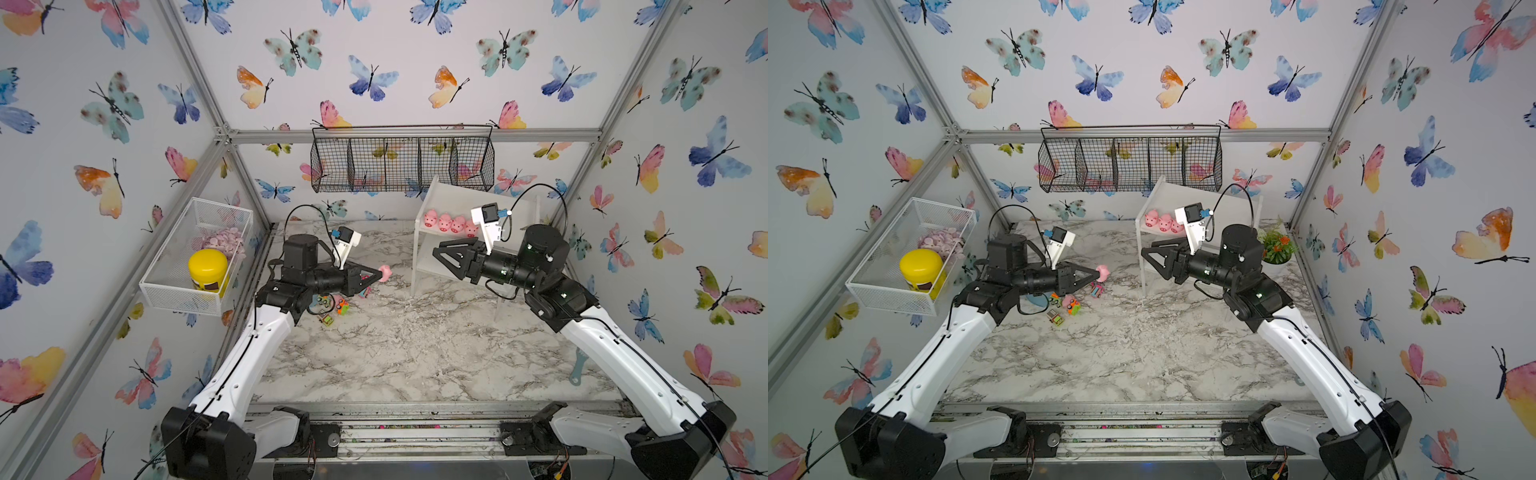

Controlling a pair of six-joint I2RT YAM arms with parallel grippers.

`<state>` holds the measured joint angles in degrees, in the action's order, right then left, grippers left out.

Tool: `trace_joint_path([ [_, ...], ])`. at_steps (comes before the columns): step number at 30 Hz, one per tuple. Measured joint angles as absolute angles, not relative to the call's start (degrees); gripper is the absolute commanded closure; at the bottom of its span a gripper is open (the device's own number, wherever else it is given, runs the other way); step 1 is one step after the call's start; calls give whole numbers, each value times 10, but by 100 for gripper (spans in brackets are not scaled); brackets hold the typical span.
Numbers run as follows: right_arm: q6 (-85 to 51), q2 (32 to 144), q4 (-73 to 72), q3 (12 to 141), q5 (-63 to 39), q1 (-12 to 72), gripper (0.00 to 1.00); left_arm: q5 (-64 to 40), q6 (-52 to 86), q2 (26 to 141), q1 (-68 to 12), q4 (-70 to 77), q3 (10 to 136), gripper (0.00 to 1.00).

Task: Organize plastic toys on shelves
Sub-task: Pick up the plastic toy at the center of the board, then place the plastic toy on the shelf.

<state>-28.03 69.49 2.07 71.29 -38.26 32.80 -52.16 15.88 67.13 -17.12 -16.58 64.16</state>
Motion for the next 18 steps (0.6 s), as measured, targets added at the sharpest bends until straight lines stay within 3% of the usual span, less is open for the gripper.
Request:
trace_joint_path([
  [6,-300,721,21,728,-452,328,48,-560,204,656,-251,-89,668,100],
  [18,-288,695,29,728,-509,334,50,-563,237,676,-283,-55,679,100],
])
